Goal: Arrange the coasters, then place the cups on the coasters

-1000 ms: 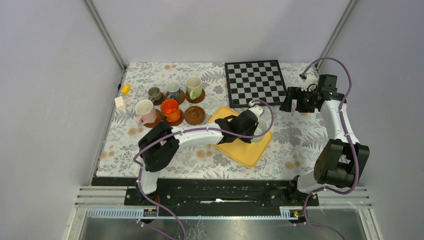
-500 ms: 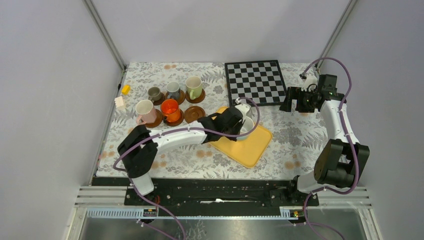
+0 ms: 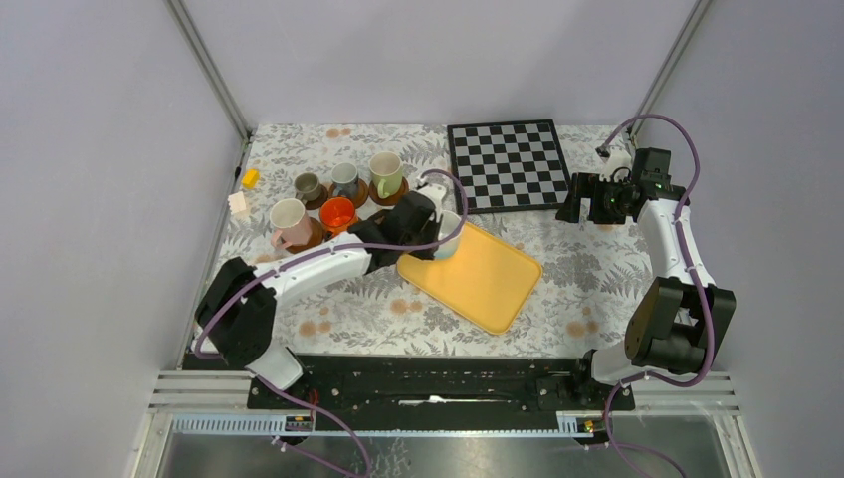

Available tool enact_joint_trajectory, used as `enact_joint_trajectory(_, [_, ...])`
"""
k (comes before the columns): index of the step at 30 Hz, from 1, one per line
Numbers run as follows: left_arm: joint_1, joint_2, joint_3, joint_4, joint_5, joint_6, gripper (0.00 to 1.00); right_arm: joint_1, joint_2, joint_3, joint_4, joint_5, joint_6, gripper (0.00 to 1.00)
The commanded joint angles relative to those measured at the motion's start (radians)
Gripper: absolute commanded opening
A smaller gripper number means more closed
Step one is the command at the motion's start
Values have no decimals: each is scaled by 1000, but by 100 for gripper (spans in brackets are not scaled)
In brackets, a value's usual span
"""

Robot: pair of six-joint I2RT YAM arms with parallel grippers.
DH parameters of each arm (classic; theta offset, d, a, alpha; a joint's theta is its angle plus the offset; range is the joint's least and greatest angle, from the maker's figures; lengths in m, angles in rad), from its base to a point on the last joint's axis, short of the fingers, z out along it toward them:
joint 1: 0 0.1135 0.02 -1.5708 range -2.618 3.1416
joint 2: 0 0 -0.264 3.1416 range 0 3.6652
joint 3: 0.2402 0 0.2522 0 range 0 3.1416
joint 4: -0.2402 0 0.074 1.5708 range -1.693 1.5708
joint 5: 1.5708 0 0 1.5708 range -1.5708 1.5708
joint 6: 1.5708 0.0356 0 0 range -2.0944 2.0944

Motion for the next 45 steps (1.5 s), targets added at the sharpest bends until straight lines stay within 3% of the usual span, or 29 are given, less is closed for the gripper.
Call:
enact_joint_trajectory(1, [61, -119, -36, 92, 20, -20, 0, -1, -7, 19, -19, -20, -14, 98])
enact_joint_trajectory(16, [220, -244, -129, 163, -70, 55, 0, -1, -8, 10, -20, -37, -13, 98])
enact_joint_trajectory(30, [332, -198, -169, 256, -25, 55, 0, -1, 4, 16, -26, -45, -12, 98])
enact_joint_trajectory(45, [367, -137, -219, 327, 15, 84, 0, -1, 13, 17, -27, -48, -18, 98])
